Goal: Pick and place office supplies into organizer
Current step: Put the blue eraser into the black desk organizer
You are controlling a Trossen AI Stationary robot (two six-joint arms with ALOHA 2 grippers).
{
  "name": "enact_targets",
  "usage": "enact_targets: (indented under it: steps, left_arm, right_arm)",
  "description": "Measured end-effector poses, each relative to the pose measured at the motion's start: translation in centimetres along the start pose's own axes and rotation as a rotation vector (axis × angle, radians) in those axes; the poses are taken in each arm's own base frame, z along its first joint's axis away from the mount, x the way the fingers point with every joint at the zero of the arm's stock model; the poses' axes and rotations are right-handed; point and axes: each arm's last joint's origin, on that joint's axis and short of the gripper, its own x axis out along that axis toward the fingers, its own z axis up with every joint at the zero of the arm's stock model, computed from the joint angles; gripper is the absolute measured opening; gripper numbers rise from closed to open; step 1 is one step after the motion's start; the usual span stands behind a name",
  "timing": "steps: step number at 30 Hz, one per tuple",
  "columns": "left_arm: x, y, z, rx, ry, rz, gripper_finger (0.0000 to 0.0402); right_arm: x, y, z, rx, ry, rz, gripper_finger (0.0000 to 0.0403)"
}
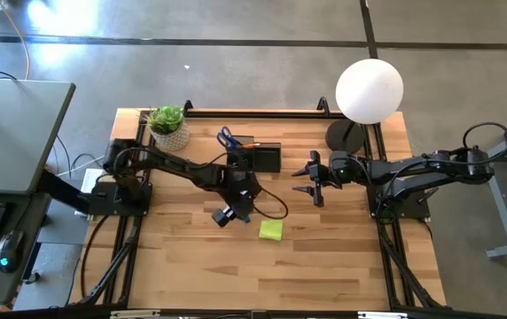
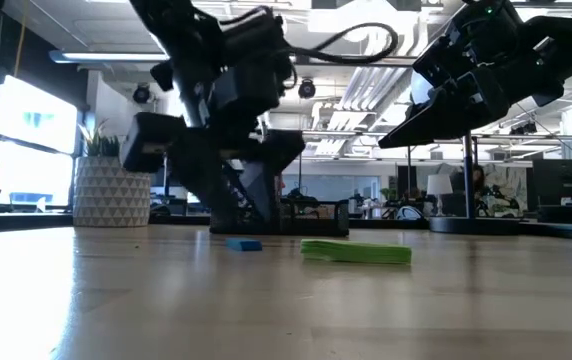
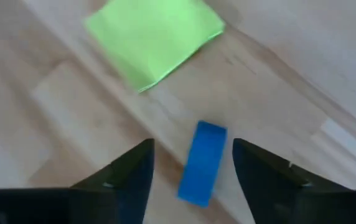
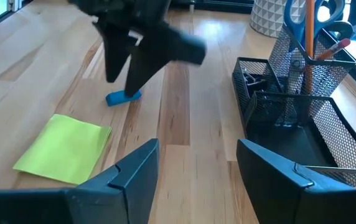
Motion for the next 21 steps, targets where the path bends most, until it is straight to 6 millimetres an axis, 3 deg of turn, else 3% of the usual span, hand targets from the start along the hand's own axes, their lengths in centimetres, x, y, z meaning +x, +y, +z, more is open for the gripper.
enact_targets:
  steps: [5,21]
  left_arm:
    - [1.3,-0.1,-0.5,0.016,-0.014,-0.058,0.0213]
    - [1.7,-0.4,-1.1,0.034,0.015,-0.047,0.0085]
  right_arm:
    - [0.0,0.0,0.0,0.000,-0.001,-0.001,0.0211]
    - [0.0,0.0,0.1,-0.001,-0.007,-0.002,0.0211]
